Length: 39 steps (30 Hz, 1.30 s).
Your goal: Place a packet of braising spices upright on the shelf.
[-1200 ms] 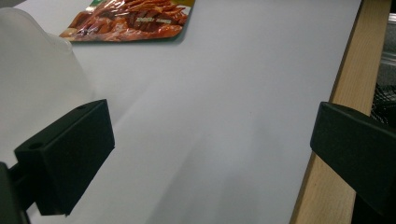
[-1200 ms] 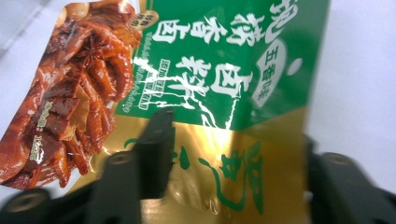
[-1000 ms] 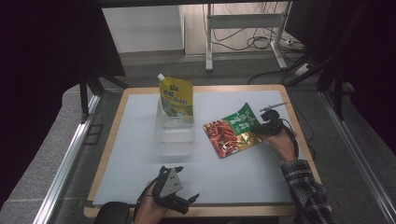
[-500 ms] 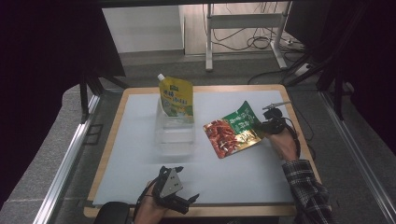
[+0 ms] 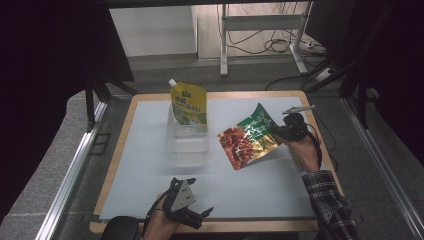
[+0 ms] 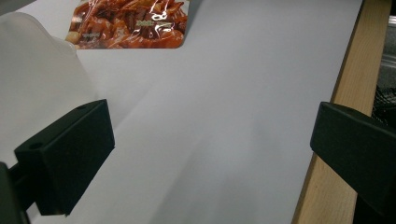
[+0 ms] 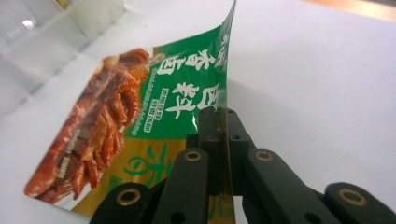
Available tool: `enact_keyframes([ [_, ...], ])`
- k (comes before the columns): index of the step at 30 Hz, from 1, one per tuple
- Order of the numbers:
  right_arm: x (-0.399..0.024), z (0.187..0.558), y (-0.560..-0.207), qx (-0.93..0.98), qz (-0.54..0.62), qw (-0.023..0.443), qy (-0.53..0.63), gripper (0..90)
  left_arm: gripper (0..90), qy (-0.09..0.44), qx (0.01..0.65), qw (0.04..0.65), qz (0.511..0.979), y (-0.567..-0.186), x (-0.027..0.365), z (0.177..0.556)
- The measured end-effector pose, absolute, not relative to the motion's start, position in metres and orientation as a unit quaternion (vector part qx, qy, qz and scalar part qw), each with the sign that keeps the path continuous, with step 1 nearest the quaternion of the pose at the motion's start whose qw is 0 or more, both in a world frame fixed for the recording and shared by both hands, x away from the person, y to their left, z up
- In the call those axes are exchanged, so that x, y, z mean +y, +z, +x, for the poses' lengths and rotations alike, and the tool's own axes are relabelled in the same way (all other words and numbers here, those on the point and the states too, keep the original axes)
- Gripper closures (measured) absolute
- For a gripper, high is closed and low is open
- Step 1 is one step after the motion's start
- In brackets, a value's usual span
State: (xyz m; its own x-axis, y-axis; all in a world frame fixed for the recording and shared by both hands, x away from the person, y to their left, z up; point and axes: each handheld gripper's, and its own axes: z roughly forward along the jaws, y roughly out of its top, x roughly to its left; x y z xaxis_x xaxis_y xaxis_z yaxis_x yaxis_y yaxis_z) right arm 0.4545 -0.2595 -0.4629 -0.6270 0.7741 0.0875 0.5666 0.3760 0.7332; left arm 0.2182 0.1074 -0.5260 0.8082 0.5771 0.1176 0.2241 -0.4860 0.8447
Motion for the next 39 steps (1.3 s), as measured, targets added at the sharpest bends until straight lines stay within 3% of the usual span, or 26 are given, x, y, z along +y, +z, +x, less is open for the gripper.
enact_keyframes([
  [39, -0.218, 0.429, -0.397, 0.817, 0.330, 0.152, 0.448, 88.5, 0.0, 0.201, 0.241, 0.445, 0.839, -0.527, 0.109, 0.219],
])
